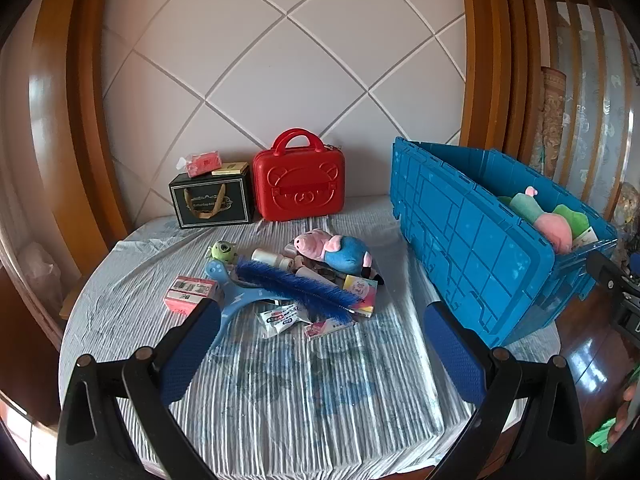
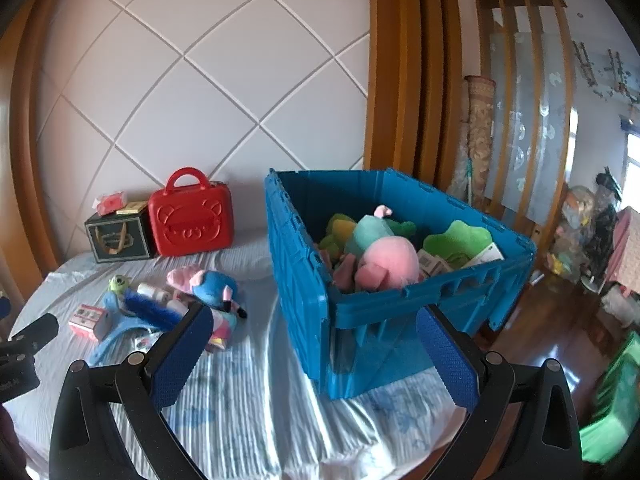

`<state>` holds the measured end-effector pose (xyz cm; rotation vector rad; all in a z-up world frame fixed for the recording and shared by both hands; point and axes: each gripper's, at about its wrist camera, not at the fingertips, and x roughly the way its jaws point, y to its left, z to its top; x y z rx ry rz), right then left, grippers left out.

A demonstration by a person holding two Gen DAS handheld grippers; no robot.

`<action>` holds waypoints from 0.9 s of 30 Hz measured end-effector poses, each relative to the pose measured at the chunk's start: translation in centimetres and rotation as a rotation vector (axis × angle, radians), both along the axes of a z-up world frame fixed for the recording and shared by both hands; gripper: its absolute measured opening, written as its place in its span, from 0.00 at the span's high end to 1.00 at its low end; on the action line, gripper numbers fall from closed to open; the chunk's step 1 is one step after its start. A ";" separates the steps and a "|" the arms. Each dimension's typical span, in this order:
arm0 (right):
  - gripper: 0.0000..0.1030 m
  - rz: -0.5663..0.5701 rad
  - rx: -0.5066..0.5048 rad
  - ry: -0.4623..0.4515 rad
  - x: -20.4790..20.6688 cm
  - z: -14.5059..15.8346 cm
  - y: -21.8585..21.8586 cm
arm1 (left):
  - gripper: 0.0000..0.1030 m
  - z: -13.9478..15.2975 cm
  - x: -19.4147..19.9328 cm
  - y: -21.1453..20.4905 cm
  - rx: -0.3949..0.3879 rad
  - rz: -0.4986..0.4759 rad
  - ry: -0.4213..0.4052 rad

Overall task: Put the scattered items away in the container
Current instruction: 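Move both tools from the crate toward the scattered items on the bed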

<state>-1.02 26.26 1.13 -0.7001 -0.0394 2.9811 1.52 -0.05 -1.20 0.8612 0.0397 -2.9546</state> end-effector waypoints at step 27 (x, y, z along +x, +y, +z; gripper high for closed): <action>0.00 0.247 -0.044 -0.048 -6.8 -4.9 -4.2 | 0.00 -6.2 -0.9 -9.7 0.060 0.252 -0.083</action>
